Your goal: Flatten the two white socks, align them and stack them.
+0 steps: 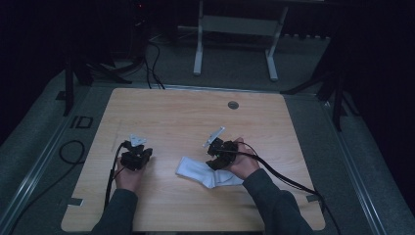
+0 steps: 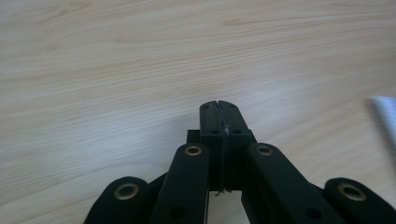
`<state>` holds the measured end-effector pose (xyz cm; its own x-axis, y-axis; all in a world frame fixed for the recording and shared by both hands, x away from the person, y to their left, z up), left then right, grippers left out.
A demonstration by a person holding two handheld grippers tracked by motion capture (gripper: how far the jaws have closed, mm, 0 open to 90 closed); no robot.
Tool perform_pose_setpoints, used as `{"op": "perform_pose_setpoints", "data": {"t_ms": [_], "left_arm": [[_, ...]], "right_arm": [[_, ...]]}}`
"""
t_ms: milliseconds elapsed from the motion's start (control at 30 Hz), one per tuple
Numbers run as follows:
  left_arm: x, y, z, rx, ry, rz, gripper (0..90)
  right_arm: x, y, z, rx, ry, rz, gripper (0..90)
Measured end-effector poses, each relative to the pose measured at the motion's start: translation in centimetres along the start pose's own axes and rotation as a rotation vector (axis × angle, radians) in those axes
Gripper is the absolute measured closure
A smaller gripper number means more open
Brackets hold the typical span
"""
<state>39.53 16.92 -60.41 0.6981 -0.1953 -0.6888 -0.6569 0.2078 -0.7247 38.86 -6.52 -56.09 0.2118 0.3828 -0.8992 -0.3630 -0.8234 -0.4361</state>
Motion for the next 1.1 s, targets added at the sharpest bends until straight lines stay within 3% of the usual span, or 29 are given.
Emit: {"op": "perform_pose_setpoints", "data": {"t_ms": [167,233,400,500,833,1033,1100], "left_arm": [[-0.4,-0.4,-2.2,0.054,0.041,-0.014,89.9],[-0.6,-0.5,-3.5,0.073,0.079,-0.01,89.9],[-1.2,-1.1,-5.3,0.108,0.107,-0.026,89.9],[-1.5,-1.3,-7.0,0.145,0.135,-0.032,89.9],[-1.7,-1.4,-8.9,0.191,0.162,-0.033,89.9],[-1.3,-1.2,-9.7,0.204,0.172,-0.023,89.9],[-0.9,-0.9,-10.3,0.226,0.176,-0.008,89.9]], "right_arm": [[-0.5,0.8,-0.5,0.012,0.009,0.005,51.0],[-0.7,1.2,-0.8,0.023,0.012,0.007,51.3],[-0.9,2.1,-1.2,0.037,0.016,0.014,51.8],[-1.3,2.9,-1.6,0.059,0.019,0.017,52.3],[-2.4,4.5,-3.1,0.113,0.039,0.009,53.7],[-2.2,5.4,-3.4,0.127,0.04,0.024,54.7],[-2.1,5.6,-3.4,0.131,0.039,0.029,54.7]]}}
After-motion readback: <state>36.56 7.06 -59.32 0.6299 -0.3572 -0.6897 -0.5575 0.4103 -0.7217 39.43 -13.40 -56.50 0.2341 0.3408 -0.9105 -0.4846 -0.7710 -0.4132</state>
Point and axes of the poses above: each handheld gripper's, and its own axes: x roughly forward along the jaws, y roughly out of its underside, z roughly to its left, the point moved 9 cm from there along x, roughly forward along the jaws, and after that the axes turned 5 degrees about -y, right-handed, at the moved point
